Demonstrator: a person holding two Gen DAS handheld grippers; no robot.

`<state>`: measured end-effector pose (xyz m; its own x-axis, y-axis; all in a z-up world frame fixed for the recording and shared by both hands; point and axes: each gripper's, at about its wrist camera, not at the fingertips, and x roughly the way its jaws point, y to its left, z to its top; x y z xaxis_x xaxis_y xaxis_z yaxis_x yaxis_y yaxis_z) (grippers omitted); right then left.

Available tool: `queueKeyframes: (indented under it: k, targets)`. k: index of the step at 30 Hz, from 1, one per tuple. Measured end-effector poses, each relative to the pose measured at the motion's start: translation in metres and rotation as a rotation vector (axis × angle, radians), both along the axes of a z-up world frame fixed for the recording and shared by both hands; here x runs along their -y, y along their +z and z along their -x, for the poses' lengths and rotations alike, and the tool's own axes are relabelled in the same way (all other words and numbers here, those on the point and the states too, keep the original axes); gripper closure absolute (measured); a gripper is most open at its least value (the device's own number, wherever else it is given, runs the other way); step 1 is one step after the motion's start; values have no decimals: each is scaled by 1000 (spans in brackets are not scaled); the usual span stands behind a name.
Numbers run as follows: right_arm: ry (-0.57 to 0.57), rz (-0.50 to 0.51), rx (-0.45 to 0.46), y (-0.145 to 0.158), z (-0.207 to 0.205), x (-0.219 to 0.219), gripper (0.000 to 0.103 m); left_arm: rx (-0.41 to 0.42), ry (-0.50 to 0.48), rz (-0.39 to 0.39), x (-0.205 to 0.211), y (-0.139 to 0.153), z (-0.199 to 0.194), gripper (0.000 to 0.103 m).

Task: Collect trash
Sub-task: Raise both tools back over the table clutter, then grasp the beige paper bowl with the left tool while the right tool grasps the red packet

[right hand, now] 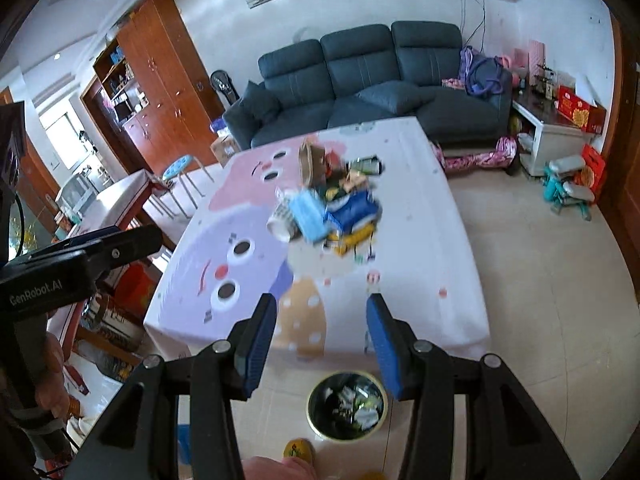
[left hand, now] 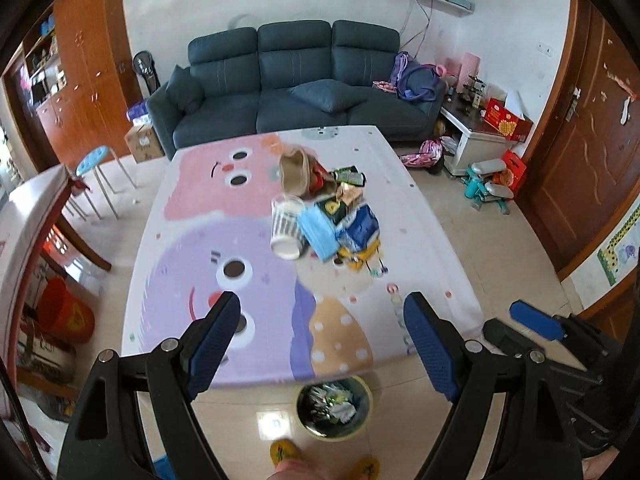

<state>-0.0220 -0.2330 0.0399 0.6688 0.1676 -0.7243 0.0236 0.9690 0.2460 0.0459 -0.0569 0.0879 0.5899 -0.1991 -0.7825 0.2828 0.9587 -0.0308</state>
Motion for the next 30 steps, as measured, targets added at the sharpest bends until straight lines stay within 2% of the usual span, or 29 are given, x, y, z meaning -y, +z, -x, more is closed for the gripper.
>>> queueKeyframes:
  k: [6, 13, 20, 24, 26, 30]
  targets:
    - [-66, -18, 21, 11, -52, 7, 56, -22, -51, -4, 5, -2, -67, 21]
    - [-206, -29, -10, 6, -133, 9, 56, -103, -155, 11, 16, -26, -187, 21]
    - [-305, -38, -89, -29, -227, 5, 56, -210, -227, -54, 43, -92, -299, 21]
    - [-330, -44, -140, -51, -260, 7, 56, -267, -215, -90, 54, -132, -334, 21]
    - [-339, -38, -162, -60, -273, 9, 56, -304, -198, -74, 56, -151, -352, 22]
    - [-347, -32, -192, -70, -292, 10, 56, -343, -165, -45, 60, -168, -376, 23]
